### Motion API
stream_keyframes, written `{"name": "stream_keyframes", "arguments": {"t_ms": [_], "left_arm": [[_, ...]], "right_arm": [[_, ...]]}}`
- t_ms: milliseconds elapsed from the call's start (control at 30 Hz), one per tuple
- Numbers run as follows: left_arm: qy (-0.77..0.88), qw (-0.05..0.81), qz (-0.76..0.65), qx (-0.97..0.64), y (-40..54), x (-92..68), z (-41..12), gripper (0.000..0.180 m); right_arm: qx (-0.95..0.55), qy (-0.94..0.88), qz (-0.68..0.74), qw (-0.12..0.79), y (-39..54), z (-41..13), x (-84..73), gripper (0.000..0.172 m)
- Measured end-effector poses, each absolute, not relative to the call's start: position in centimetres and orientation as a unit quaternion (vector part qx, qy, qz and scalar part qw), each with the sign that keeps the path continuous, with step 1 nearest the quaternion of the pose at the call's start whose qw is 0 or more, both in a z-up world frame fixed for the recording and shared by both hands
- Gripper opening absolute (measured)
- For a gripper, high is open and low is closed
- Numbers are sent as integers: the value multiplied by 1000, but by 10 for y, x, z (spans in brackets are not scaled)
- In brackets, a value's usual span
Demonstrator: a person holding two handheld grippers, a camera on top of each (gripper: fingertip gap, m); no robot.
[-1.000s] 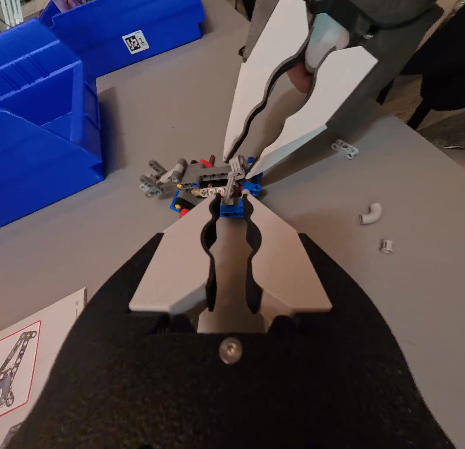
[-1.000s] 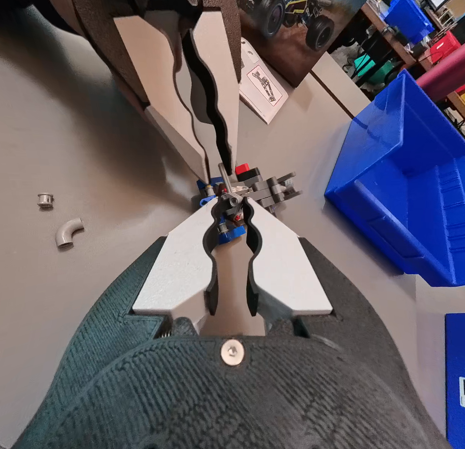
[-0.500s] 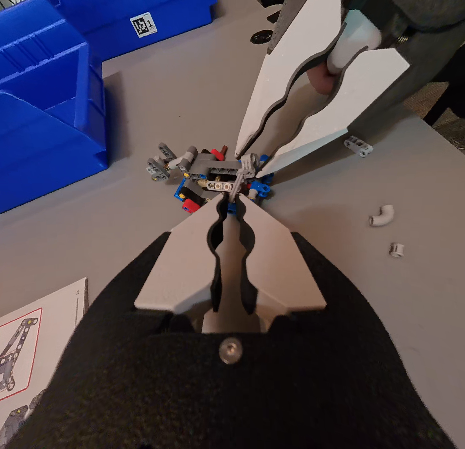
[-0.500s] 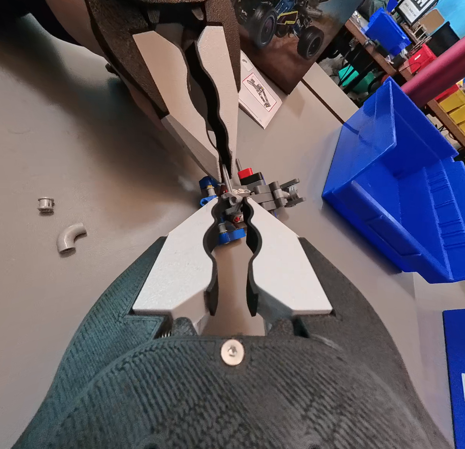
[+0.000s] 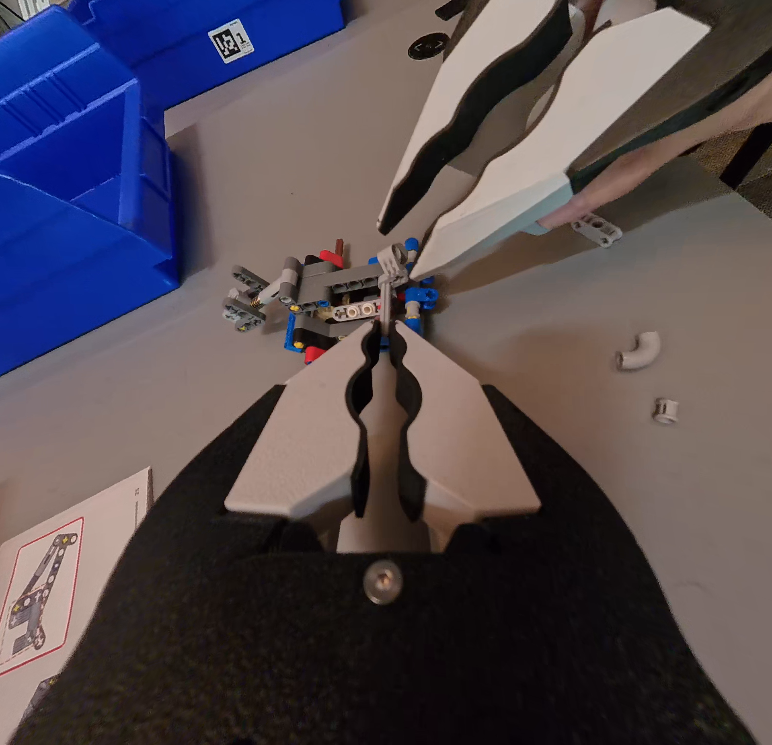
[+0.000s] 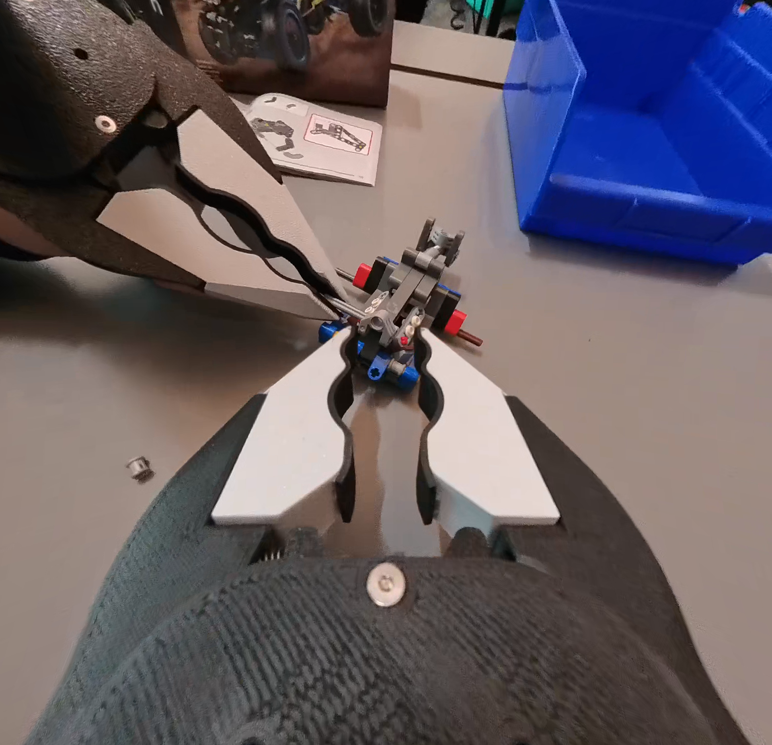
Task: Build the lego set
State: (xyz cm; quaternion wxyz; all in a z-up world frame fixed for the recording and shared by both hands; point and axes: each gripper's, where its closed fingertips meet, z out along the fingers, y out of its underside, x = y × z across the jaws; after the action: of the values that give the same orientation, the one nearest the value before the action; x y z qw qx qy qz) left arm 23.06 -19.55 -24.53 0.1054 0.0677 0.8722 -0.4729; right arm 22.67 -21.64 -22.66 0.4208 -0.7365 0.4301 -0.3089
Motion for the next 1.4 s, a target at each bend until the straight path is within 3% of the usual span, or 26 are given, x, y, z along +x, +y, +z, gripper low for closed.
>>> {"name": "stream_keyframes", "arguments": {"t_ms": [667,1400], "left_arm": [[866,157,-464,99,-196,233,-244,0],[863,144,-476,87,-198,229,-243,0]], "right_arm": [[-719,475,-307,403,-212,-232,233,16],[-727,486,-304,378,-215,-240,234,15]]}}
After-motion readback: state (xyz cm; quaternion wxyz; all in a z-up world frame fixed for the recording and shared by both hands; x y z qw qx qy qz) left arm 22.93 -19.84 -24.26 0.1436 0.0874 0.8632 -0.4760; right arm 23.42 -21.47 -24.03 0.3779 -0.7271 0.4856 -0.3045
